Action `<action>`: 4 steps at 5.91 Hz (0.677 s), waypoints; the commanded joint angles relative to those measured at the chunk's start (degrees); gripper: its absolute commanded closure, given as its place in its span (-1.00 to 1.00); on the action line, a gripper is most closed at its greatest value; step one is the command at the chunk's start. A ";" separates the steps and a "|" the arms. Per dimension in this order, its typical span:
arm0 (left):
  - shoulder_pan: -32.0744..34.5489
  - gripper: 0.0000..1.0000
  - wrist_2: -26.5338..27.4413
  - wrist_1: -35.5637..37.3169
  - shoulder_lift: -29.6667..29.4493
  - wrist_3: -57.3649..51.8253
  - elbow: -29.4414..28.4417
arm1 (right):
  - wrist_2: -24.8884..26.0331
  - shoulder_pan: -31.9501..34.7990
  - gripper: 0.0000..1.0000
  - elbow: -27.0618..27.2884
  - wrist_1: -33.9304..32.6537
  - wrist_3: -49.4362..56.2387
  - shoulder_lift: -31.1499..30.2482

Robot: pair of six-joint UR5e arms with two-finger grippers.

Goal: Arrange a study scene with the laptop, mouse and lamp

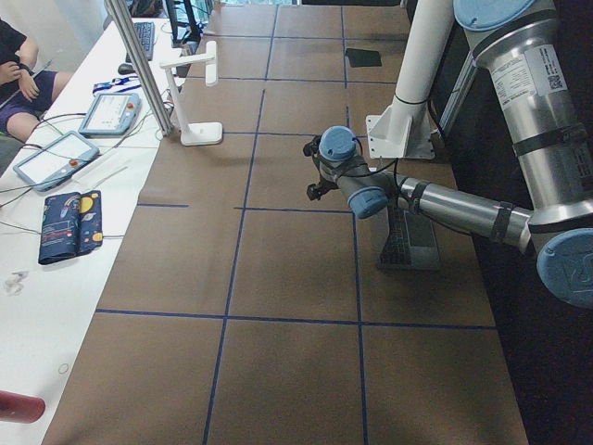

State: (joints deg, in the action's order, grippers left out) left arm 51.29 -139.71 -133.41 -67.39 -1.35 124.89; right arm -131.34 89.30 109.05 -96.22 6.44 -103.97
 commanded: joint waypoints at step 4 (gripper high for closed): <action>-11.99 -0.97 -0.03 -2.46 9.97 -8.13 6.77 | 0.12 0.00 -1.00 -0.06 -0.02 -0.03 -0.09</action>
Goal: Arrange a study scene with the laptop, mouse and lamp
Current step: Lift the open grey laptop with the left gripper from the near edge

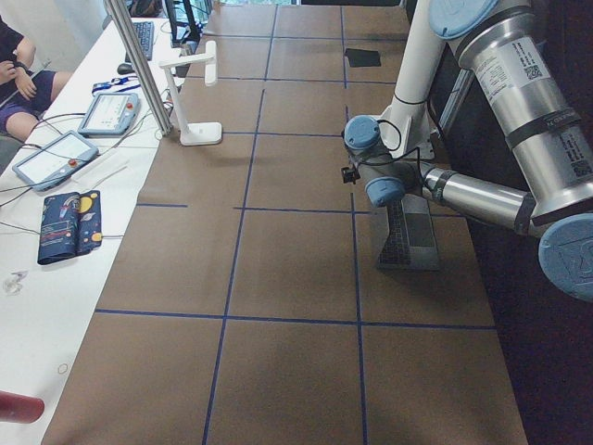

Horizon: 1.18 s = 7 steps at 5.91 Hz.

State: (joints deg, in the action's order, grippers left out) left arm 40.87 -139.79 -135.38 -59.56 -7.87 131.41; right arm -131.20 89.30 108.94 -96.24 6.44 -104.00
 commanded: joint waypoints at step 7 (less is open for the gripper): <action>-9.30 -0.48 5.76 -0.32 3.41 -2.68 -1.85 | 0.07 0.00 -1.00 -0.75 0.00 0.41 -0.06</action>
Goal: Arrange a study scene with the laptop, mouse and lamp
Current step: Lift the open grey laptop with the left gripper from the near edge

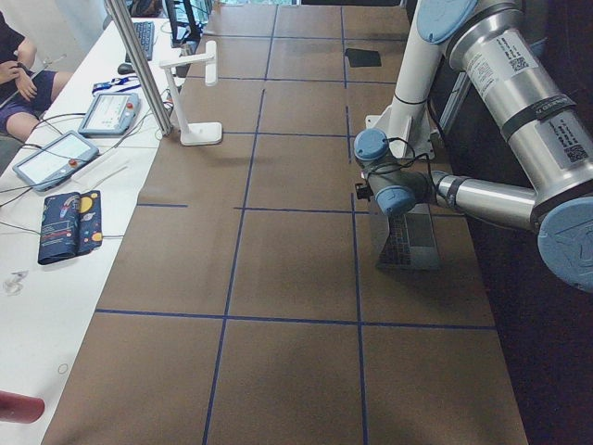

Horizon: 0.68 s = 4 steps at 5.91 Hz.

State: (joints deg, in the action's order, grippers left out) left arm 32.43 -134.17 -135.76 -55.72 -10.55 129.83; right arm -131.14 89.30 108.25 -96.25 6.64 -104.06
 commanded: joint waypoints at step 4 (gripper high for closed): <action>1.02 0.93 -0.47 -0.03 -4.03 -0.18 -1.16 | 0.09 0.00 -1.00 -0.15 0.01 0.04 0.00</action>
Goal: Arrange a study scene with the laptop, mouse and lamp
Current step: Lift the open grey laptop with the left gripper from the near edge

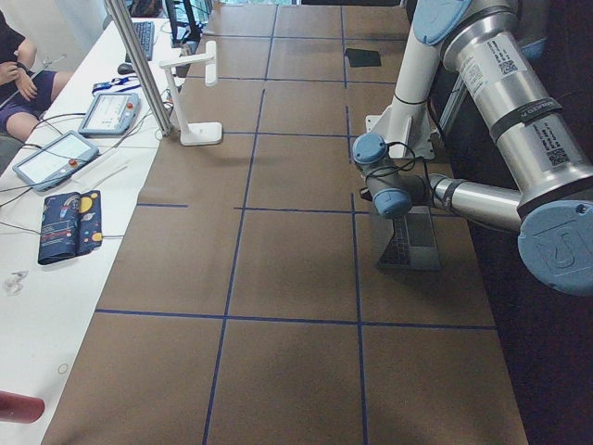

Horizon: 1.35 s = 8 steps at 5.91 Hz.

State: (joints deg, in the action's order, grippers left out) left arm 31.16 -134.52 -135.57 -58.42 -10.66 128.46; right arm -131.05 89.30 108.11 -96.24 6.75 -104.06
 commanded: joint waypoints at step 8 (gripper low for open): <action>24.21 1.00 -0.05 31.77 -28.07 -24.59 0.48 | -0.17 0.00 -1.00 0.08 0.00 -0.33 0.00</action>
State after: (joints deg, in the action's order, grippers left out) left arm 54.46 -134.95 -111.91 -78.66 -35.22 128.84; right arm -131.21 89.30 108.19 -96.24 6.42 -104.06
